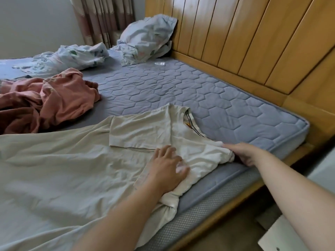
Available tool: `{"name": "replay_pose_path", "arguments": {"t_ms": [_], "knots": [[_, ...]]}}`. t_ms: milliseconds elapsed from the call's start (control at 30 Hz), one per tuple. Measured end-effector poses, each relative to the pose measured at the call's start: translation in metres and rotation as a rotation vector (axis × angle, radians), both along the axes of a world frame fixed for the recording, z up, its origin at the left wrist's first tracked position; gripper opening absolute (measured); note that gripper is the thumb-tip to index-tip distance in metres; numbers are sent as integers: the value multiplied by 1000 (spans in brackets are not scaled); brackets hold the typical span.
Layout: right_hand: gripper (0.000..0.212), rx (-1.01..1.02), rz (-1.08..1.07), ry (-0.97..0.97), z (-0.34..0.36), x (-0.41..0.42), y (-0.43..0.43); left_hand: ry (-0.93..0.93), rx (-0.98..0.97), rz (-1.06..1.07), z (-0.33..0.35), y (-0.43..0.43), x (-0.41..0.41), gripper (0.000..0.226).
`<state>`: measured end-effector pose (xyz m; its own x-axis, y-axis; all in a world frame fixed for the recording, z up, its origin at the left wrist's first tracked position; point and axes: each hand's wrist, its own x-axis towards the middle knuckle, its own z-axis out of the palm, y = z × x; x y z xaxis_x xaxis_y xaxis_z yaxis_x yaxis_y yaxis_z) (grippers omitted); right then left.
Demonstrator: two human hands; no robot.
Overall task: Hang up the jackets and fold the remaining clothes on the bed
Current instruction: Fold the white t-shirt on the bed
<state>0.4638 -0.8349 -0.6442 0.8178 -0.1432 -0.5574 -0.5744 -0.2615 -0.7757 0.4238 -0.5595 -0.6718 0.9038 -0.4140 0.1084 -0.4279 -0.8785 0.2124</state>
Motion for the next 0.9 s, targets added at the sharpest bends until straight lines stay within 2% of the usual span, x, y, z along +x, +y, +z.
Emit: {"name": "replay_pose_path", "arguments": {"t_ms": [67, 167, 233, 367, 433, 500, 567, 667, 767, 800, 833, 900], "knots": [[18, 55, -53, -105, -11, -4, -5, 31, -11, -88, 6, -19, -9, 60], [17, 167, -236, -280, -29, -10, -8, 144, 86, -165, 19, -42, -19, 27], [20, 34, -305, -381, -36, -16, -6, 183, 77, -185, 29, -50, -21, 20], [22, -300, -394, -507, -22, -30, 10, 301, -151, -216, 44, -50, -20, 38], [35, -367, -437, -497, -10, -32, 13, 355, 34, -284, 37, -40, -23, 53], [51, -404, -322, -292, 5, -34, 15, 390, 236, -287, 23, -33, -31, 70], [57, -353, -125, -48, 13, -37, 14, 368, 258, -252, 13, -32, -37, 76], [31, -197, 33, 111, 20, -39, 7, 370, 273, -229, 21, -36, -42, 84], [12, 106, -188, -54, 30, -36, 2, 344, 369, -224, 36, -38, -48, 93], [14, 84, -266, -153, 29, -35, 1, 330, 370, -228, 41, -38, -49, 96], [18, -26, -309, -221, 27, -35, 1, 324, 347, -244, 45, -36, -51, 97], [21, -248, -330, -244, 15, -38, 4, 363, 281, -303, 51, -31, -55, 94]]}}
